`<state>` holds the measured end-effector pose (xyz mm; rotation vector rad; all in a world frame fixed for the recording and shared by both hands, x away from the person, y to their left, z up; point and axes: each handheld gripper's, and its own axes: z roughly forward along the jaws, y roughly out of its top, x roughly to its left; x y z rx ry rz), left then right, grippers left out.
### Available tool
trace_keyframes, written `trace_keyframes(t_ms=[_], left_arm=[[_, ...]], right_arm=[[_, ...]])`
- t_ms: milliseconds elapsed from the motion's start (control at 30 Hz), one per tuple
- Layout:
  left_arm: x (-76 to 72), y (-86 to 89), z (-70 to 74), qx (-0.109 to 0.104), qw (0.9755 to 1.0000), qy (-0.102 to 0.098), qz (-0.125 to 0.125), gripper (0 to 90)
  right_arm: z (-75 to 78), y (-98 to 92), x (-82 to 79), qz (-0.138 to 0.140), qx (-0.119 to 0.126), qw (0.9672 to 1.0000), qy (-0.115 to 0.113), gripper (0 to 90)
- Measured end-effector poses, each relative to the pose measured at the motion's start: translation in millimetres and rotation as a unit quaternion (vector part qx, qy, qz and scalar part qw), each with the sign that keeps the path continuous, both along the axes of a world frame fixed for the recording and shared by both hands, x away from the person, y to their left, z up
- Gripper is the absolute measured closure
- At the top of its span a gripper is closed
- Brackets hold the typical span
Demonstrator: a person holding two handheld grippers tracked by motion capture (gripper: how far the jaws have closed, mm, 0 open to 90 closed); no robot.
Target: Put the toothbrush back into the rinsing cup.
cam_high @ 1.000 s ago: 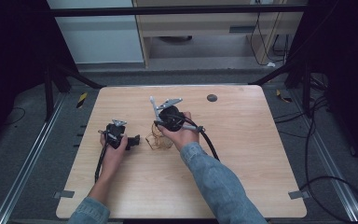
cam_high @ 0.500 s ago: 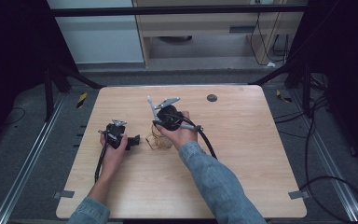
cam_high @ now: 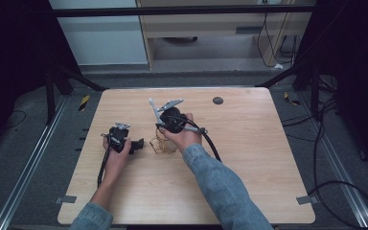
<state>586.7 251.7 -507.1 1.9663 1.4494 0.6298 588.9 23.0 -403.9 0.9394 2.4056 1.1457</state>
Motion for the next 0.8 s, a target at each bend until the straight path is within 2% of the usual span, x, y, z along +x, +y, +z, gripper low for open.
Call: trace_keyframes(t_ms=[800], left_arm=[[0.1, -0.1, 0.0, 0.0, 1.0, 0.0, 0.0, 0.0]], right_arm=[[1.1, 6.7, 2.3, 0.008, -0.007, 0.9999, 0.006, 66.2]])
